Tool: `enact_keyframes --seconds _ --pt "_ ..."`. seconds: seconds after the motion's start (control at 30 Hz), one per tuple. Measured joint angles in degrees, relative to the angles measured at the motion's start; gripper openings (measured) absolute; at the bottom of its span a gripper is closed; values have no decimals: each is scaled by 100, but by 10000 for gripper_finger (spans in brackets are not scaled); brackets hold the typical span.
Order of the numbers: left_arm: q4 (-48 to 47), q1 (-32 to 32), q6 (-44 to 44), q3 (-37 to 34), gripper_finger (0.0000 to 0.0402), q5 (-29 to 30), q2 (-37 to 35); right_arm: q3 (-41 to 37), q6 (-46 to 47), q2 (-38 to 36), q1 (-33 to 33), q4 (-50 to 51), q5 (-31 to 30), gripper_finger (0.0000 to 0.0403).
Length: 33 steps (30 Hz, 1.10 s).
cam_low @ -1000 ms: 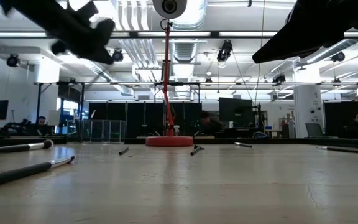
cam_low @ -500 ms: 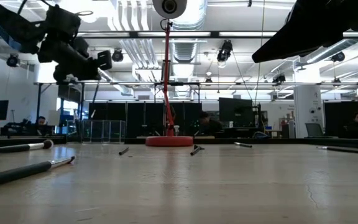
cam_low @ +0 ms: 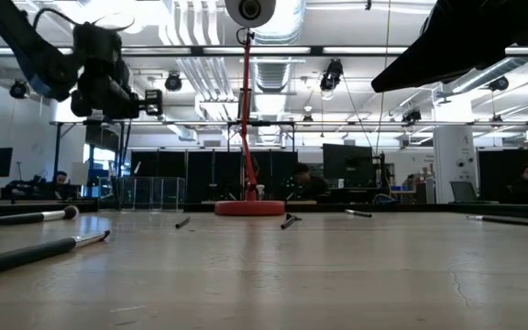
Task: Pick & Place Makeup Supplies
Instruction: Put the makeup brush into the transparent organizer
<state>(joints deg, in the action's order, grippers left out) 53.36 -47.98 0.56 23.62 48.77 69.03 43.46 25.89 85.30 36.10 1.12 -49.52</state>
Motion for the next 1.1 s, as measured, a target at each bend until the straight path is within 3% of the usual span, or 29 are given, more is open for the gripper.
enact_keyframes --seconds 0.33,0.53,0.7,1.1 --pt "1066 -201 -85 -2 0 301 1420 0 2 0 0 0 0 18" --pt "1322 -206 -83 -2 0 320 1816 -11 2 0 0 3 0 18" --pt "1058 -205 -113 -2 10 322 1666 -11 4 0 2 0 0 18" --pt "-702 -200 25 0 21 -90 436 -11 7 0 0 -2 0 18"
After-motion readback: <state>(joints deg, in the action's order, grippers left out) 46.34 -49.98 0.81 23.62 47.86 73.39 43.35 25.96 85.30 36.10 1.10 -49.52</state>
